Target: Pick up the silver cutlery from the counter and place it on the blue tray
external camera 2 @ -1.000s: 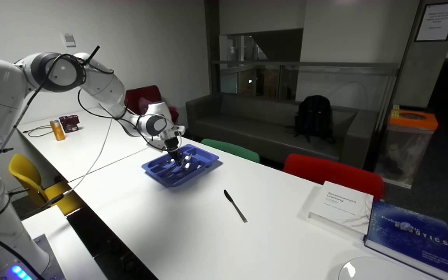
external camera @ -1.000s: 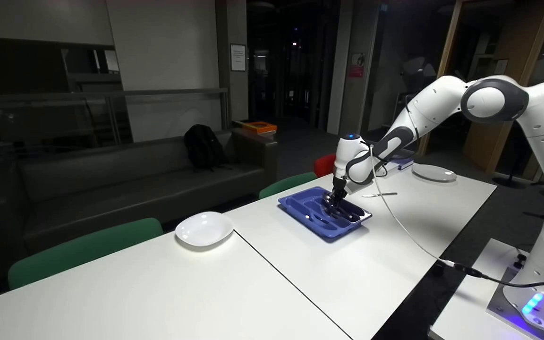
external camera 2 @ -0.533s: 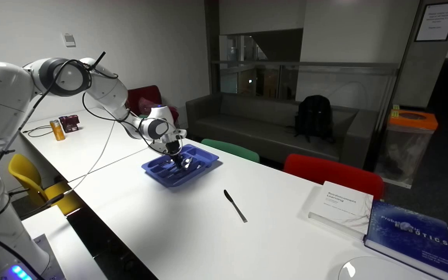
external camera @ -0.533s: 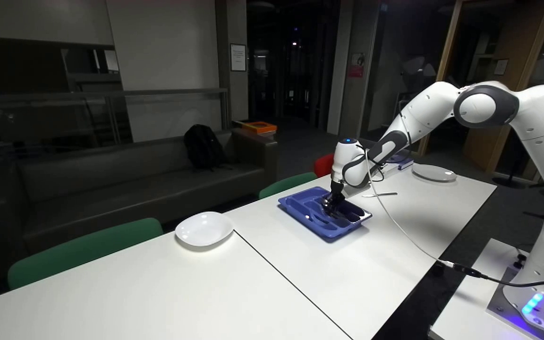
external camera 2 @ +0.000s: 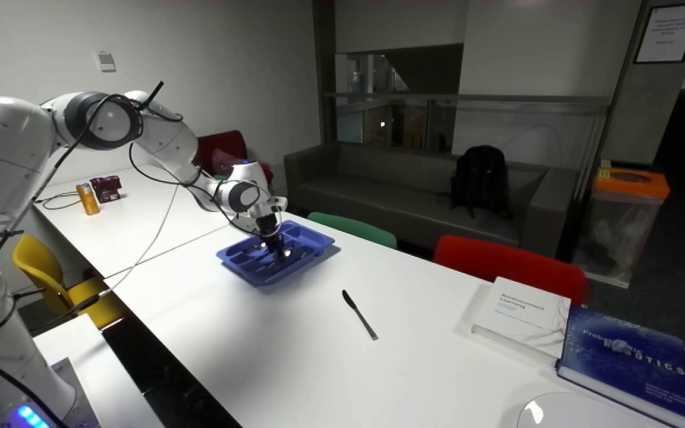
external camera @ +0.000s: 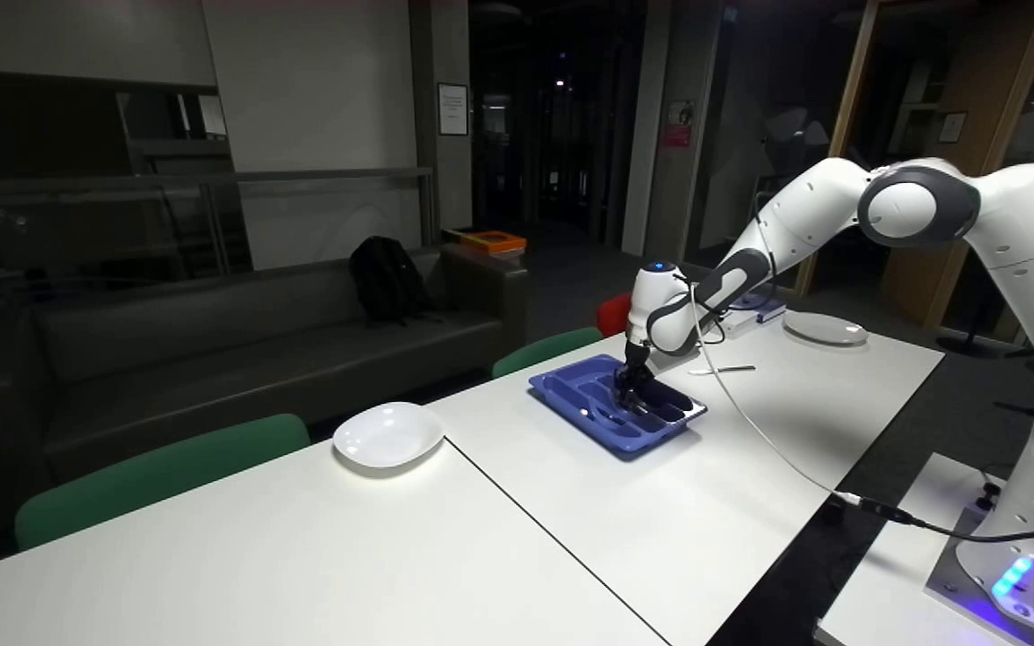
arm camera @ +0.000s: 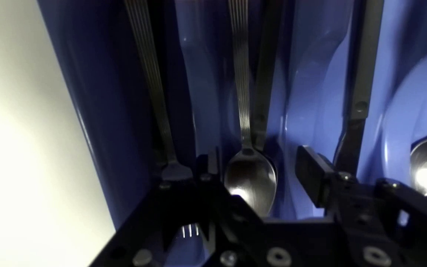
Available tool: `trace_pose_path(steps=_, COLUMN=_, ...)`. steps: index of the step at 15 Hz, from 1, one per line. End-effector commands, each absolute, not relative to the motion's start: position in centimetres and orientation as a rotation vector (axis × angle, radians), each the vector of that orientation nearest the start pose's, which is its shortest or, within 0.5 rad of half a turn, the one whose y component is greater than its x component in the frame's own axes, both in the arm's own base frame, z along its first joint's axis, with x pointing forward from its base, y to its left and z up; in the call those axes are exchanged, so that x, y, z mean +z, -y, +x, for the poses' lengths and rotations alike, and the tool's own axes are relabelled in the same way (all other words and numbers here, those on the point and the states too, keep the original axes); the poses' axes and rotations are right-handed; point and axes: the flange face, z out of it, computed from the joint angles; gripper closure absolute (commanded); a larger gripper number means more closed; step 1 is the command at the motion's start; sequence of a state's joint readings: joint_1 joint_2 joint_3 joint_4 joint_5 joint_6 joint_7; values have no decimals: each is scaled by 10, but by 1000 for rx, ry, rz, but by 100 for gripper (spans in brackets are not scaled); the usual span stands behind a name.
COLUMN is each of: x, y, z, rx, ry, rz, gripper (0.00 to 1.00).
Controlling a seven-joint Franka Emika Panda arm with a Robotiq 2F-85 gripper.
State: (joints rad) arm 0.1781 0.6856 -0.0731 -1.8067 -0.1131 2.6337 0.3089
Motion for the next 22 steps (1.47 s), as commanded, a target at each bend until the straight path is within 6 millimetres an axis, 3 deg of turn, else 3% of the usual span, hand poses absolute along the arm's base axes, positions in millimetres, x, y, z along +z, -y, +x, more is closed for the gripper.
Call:
trace_pose_path(steps=1, x=206, y=-62, z=667, rx=-299, ry=-153, rz=-3197, gripper=8)
trace_pose_path(steps=2, x=213, y=-58, z=668, rx=-318, ry=-165, rz=-3205, gripper=2)
trace_pose_path(steps=5, x=231, y=-44, z=671, rx=-330, ry=-153, rz=-3223, gripper=0)
trace_pose_path(steps=7, x=237, y=-35, z=670, rx=-300, ry=-58, rz=-3231, gripper=0)
trace_pose_path(steps=9, x=239, y=-24, z=666, rx=-243, ry=173, rz=-3230, gripper=0)
trace_pose_path(steps=18, x=211, y=66, z=645, rx=-116, ry=943, rz=-3071, gripper=0)
trace_pose_path(steps=22, x=201, y=111, z=629, rx=-50, ry=1111, rz=-3017, gripper=0)
